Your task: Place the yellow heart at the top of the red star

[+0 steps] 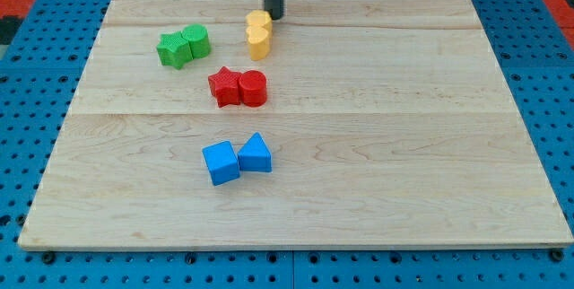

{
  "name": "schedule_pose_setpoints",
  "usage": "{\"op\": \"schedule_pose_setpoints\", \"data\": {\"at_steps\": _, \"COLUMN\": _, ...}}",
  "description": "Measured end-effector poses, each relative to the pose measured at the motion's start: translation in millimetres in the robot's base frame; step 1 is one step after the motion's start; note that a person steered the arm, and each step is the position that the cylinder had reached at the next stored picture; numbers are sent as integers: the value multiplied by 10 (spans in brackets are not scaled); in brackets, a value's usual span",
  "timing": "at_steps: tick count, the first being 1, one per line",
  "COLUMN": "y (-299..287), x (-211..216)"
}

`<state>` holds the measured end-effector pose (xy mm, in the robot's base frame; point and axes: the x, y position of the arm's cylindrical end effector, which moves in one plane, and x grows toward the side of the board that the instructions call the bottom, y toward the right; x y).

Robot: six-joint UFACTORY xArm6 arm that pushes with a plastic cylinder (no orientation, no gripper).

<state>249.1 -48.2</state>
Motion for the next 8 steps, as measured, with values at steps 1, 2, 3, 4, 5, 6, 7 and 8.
{"op": "schedule_pose_setpoints", "data": {"at_steps": 1, "y": -527, "x": -10}}
{"op": "schedule_pose_setpoints", "data": {"at_steps": 2, "y": -504, "x": -15}}
{"op": "schedule_pose_setpoints", "data": {"at_steps": 3, "y": -251, "x": 36}}
{"op": "schedule_pose_setpoints", "data": {"at_steps": 4, "y": -168, "x": 176}}
{"op": "schedule_pose_setpoints", "data": {"at_steps": 5, "y": -168, "x": 296}}
{"op": "schedule_pose_setpoints", "data": {"at_steps": 6, "y": -222, "x": 160}}
{"op": "schedule_pose_setpoints", "data": {"at_steps": 7, "y": -281, "x": 160}}
{"op": "schedule_pose_setpoints", "data": {"at_steps": 8, "y": -281, "x": 172}}
